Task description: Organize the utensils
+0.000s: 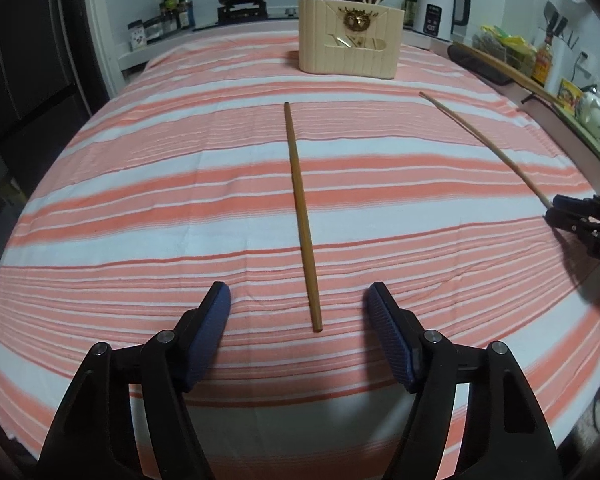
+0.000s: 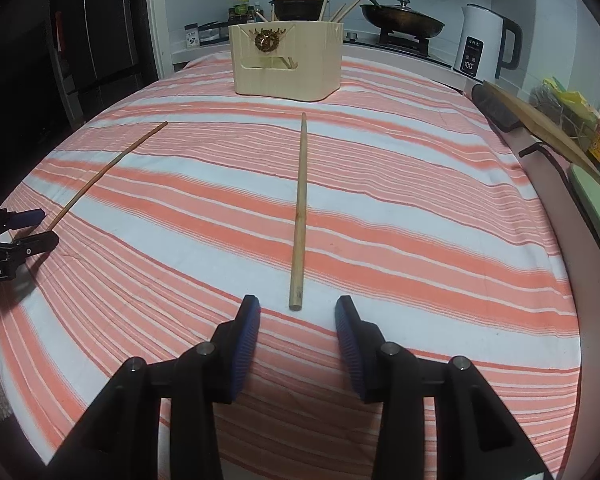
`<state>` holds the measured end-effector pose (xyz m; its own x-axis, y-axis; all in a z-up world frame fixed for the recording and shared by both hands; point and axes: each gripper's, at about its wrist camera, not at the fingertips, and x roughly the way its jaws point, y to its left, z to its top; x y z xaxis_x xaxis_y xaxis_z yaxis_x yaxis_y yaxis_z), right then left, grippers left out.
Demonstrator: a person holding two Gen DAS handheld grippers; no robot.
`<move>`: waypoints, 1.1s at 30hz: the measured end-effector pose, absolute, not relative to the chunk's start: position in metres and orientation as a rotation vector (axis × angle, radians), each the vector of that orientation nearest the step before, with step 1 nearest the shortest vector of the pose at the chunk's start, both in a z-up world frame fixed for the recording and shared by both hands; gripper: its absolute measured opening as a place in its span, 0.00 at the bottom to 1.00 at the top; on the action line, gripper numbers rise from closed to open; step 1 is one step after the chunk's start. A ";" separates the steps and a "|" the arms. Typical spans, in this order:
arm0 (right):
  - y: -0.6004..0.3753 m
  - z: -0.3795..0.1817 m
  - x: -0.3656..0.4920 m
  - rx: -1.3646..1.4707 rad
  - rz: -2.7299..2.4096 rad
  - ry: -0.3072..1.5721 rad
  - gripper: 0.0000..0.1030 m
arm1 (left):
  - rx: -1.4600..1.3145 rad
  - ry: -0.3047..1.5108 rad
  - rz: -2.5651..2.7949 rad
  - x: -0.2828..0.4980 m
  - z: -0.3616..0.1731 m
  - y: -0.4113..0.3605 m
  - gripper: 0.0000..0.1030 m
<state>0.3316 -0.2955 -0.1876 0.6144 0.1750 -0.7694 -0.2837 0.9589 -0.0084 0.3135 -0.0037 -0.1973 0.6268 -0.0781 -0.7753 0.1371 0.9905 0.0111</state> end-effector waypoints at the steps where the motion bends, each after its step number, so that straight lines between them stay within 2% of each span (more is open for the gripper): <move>1: -0.295 -0.188 0.333 -0.133 0.269 0.872 0.40 | 0.069 0.884 -0.123 0.314 -0.198 -0.003 0.69; 5: -0.291 -0.188 0.341 -0.138 0.281 0.882 0.39 | 0.069 0.877 -0.128 0.312 -0.198 -0.005 0.66; 6: -0.289 -0.188 0.342 -0.147 0.282 0.880 0.33 | 0.071 0.870 -0.134 0.310 -0.198 -0.006 0.59; 7: -0.288 -0.188 0.343 -0.151 0.278 0.877 0.21 | 0.076 0.858 -0.138 0.308 -0.197 -0.007 0.53; 9: -0.289 -0.187 0.344 -0.139 0.260 0.878 0.07 | 0.085 0.831 -0.154 0.302 -0.197 -0.011 0.19; 11: -0.291 -0.186 0.343 -0.123 0.257 0.875 0.06 | 0.091 0.815 -0.160 0.298 -0.196 -0.015 0.04; 16: -0.294 -0.162 0.327 -0.111 0.251 0.808 0.06 | 0.068 0.781 -0.172 0.296 -0.179 -0.011 0.02; 33: -0.287 -0.014 0.302 -0.116 0.295 0.532 0.06 | -0.009 0.519 -0.241 0.294 -0.025 0.013 0.02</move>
